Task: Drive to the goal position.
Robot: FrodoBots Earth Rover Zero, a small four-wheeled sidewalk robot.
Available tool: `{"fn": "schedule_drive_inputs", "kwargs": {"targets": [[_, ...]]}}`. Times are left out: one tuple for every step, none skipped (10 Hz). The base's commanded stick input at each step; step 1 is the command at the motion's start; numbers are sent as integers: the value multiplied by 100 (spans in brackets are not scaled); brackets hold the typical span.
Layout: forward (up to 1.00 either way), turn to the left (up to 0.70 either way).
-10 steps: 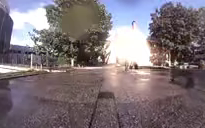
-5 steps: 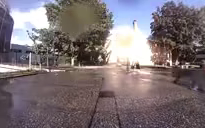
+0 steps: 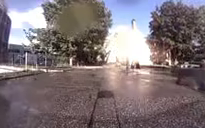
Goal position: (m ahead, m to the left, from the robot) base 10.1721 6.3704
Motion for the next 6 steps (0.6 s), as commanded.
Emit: {"fn": "schedule_drive_inputs", "kwargs": {"targets": [[50, 0], [50, 0], [50, 0], [50, 0], [50, 0], [50, 0]]}}
